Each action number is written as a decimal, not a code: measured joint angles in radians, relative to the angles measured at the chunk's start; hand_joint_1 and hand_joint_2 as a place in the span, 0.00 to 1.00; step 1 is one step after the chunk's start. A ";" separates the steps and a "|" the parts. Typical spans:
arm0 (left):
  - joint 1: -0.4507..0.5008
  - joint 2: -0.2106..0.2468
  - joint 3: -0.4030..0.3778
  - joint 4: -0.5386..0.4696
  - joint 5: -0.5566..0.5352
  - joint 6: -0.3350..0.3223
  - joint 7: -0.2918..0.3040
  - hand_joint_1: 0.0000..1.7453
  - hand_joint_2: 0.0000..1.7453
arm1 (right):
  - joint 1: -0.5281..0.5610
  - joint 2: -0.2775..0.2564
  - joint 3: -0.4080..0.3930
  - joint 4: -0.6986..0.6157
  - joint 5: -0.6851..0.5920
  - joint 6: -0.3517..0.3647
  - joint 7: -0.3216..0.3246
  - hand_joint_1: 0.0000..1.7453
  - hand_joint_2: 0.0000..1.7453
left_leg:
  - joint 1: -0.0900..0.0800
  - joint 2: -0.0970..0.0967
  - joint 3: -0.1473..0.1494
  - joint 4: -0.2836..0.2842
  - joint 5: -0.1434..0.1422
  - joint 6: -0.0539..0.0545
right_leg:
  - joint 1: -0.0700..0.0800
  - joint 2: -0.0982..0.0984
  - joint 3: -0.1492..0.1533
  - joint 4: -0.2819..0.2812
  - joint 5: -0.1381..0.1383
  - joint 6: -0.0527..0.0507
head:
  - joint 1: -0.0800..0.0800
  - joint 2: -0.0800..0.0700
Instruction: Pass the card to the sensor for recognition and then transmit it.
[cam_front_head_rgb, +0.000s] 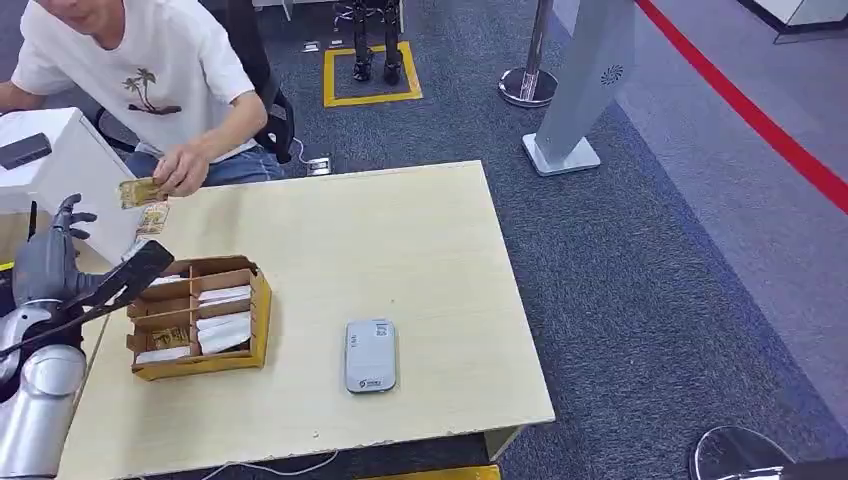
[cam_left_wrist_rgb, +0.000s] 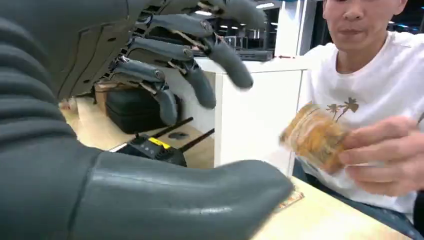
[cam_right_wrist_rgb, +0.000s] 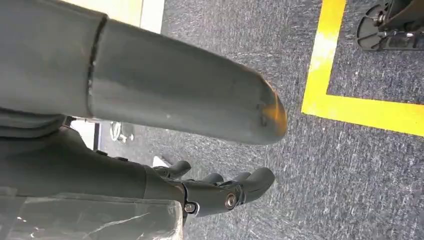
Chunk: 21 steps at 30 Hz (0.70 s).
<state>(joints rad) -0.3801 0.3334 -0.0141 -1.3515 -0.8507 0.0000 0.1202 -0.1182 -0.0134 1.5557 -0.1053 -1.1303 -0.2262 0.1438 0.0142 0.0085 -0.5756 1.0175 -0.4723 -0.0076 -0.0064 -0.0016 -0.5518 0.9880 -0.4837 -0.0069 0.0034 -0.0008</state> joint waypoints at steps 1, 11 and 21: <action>0.003 -0.003 0.000 -0.005 0.002 0.000 0.000 0.00 0.00 | 0.000 0.000 0.000 0.000 -0.001 0.000 0.000 0.00 1.00 | 0.000 0.000 0.000 0.000 0.000 0.000 | 0.000 0.000 0.000 0.000 0.000 0.000 | 0.000 0.000; 0.069 -0.030 0.000 -0.089 0.023 0.017 -0.027 0.00 1.00 | 0.001 0.000 0.000 0.000 -0.022 0.000 -0.005 0.00 1.00 | 0.000 0.000 0.000 0.000 0.000 0.000 | 0.000 0.000 0.000 0.000 0.000 0.000 | 0.000 0.000; 0.245 -0.165 -0.018 -0.290 0.181 0.254 -0.247 0.00 1.00 | 0.004 0.000 0.000 0.000 -0.063 -0.018 -0.014 0.00 1.00 | -0.001 0.000 0.000 0.000 -0.002 0.001 | 0.000 0.000 0.000 -0.001 0.000 0.000 | 0.000 0.000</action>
<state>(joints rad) -0.1353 0.1680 -0.0320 -1.6417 -0.6693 0.2543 -0.1268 -0.1145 -0.0130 1.5553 -0.1053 -1.1935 -0.2445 0.1301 0.0128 0.0089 -0.5757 1.0175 -0.4739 -0.0065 -0.0069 -0.0014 -0.5517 0.9873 -0.4839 -0.0067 0.0031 -0.0008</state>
